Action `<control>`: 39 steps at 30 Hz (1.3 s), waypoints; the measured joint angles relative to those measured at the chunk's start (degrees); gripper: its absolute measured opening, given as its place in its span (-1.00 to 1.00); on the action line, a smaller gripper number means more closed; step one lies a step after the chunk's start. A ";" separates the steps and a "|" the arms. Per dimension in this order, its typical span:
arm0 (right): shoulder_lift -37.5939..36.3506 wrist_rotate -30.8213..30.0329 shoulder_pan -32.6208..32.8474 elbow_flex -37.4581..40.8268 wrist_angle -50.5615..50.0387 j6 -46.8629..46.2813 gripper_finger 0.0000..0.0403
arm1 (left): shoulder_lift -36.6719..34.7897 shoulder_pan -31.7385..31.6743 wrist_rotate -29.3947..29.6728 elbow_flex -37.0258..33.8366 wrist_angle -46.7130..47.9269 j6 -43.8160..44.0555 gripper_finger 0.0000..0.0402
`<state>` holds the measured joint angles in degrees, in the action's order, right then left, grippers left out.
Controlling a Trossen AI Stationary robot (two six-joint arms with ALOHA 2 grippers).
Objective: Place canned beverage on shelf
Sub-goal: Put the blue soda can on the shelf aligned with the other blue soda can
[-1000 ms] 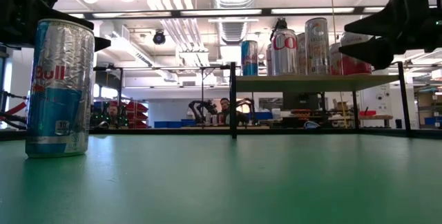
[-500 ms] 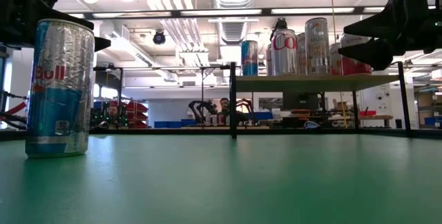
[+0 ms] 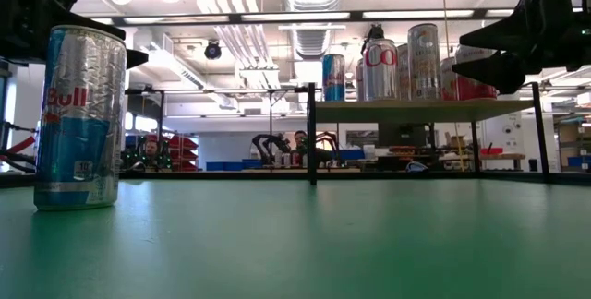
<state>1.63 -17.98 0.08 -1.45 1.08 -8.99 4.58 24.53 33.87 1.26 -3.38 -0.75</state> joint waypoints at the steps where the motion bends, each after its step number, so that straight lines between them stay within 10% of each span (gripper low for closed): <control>1: 0.00 0.00 0.00 0.00 0.02 0.00 0.89 | 0.00 0.00 0.01 0.00 0.00 0.00 0.80; 22: 0.00 0.00 0.00 0.02 0.11 0.02 0.89 | -0.02 0.00 -0.02 0.00 0.00 -0.10 0.80; 30: 0.00 0.00 0.00 0.04 0.11 0.02 0.89 | -0.14 0.01 -3.83 0.00 -4.84 -19.94 0.80; 39: 0.00 0.00 0.00 0.04 0.13 0.02 0.89 | -0.24 0.00 -4.52 0.00 -19.44 -22.12 0.80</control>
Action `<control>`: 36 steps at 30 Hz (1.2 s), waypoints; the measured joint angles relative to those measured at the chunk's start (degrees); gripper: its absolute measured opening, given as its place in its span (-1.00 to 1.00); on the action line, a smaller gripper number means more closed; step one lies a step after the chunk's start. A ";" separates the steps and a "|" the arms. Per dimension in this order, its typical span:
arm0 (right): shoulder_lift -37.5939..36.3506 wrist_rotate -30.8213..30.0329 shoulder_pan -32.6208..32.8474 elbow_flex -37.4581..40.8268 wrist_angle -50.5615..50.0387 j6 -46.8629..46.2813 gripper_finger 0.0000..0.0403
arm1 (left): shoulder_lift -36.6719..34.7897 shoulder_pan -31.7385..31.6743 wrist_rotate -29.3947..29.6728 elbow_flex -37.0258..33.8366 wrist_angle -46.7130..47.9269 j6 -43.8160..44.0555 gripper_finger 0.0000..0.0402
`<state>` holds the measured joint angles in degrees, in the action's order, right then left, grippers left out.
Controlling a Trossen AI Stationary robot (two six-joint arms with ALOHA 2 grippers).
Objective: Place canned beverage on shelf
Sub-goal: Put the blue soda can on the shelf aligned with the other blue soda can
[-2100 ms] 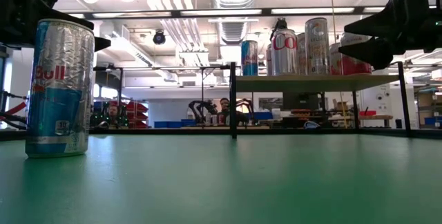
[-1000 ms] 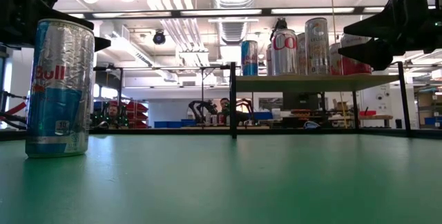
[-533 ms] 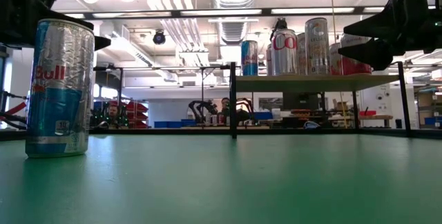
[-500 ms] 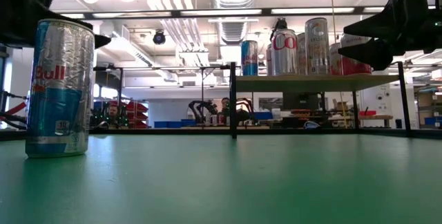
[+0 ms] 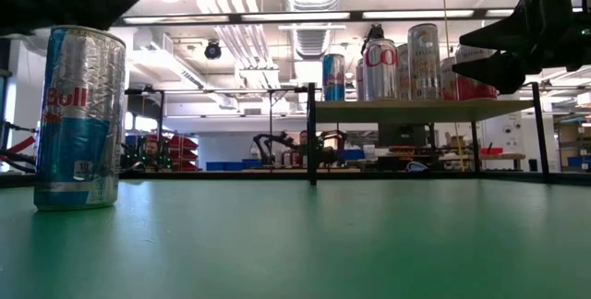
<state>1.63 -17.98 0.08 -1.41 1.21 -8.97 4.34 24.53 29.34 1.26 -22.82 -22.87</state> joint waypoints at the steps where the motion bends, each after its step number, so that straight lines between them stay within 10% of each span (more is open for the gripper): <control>1: 0.00 0.00 0.00 0.00 0.00 0.00 0.89 | 0.00 0.00 0.00 0.00 -0.90 0.21 0.80; 22: 0.02 -0.02 0.01 0.07 0.44 0.00 0.89 | 1.06 0.00 11.86 0.08 0.49 35.41 0.80; 36: 0.02 -0.02 0.00 0.09 0.67 0.00 0.89 | 17.98 0.00 17.90 20.16 30.90 53.90 0.80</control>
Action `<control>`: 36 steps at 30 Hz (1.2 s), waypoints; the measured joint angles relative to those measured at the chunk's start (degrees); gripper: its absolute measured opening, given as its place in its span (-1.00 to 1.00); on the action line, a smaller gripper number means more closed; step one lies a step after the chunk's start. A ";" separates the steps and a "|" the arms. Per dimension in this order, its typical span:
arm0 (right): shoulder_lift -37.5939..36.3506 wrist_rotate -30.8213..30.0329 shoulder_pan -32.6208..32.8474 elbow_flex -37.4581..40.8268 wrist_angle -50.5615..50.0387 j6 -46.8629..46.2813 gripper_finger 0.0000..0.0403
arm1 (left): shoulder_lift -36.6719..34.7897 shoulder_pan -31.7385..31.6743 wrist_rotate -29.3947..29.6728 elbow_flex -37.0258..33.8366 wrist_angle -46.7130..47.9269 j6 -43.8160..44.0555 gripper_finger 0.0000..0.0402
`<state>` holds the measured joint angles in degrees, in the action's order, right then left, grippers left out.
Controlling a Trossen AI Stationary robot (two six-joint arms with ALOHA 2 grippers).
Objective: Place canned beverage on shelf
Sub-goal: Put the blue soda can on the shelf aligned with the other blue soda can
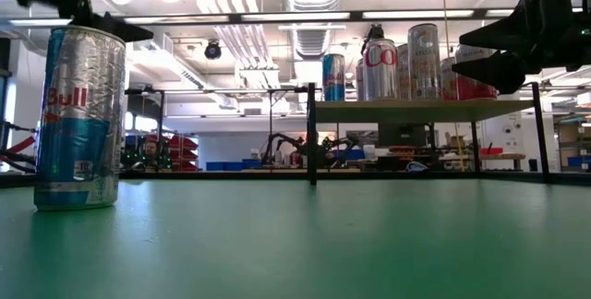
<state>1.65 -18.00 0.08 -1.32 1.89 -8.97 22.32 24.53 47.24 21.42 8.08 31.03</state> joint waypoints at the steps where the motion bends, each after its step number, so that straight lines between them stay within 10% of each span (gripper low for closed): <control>1: 0.00 0.00 0.01 0.00 0.00 0.00 0.89 | 2.10 0.00 0.10 2.37 3.02 2.30 0.80; 10: 0.00 0.00 0.00 0.00 0.05 0.00 0.89 | 24.96 0.00 -2.74 22.57 29.46 32.27 0.80; 24: 0.00 0.00 0.01 0.00 0.09 0.00 0.89 | 54.07 0.00 -22.76 48.81 61.25 64.91 0.80; 36: 0.00 0.00 0.00 -0.02 0.09 0.00 0.89 | 68.29 0.00 -32.65 59.23 66.24 74.70 0.89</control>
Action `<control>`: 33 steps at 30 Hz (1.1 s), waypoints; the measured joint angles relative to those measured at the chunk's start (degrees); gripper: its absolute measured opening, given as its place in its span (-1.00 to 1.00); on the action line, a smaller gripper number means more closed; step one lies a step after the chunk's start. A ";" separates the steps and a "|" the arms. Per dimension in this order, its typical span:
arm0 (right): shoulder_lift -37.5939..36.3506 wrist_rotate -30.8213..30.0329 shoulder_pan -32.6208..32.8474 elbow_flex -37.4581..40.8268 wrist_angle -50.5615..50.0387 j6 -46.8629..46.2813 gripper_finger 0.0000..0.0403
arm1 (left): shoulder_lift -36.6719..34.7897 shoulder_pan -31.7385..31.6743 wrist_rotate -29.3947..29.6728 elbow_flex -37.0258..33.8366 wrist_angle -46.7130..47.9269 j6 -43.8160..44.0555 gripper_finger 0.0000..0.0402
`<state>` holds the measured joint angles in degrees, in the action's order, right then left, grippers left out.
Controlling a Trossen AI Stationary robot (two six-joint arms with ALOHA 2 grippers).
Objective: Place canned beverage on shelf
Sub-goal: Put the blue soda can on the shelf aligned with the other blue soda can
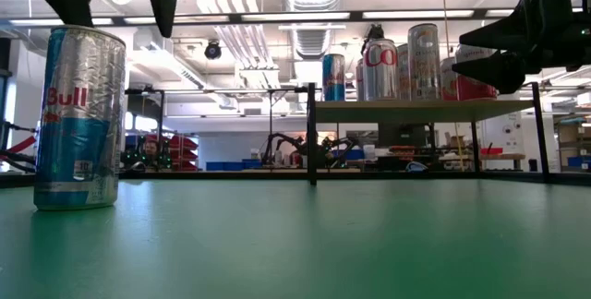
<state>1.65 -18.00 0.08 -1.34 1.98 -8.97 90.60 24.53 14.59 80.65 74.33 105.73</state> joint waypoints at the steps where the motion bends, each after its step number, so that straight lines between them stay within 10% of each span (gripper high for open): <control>1: 0.00 0.00 0.01 0.00 0.00 0.00 0.89 | 0.71 0.01 -0.82 0.39 0.02 0.81 0.92; 18: 0.00 0.00 0.01 0.00 0.00 0.00 0.89 | 5.76 7.65 1.36 1.32 -1.20 16.27 0.99; 33: 0.00 0.00 -0.01 -0.02 0.00 0.00 0.89 | 17.42 16.81 17.31 1.32 -0.44 28.46 0.99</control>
<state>1.65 -18.00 0.08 -1.37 1.97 -8.97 108.03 41.34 31.90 81.97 73.89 134.19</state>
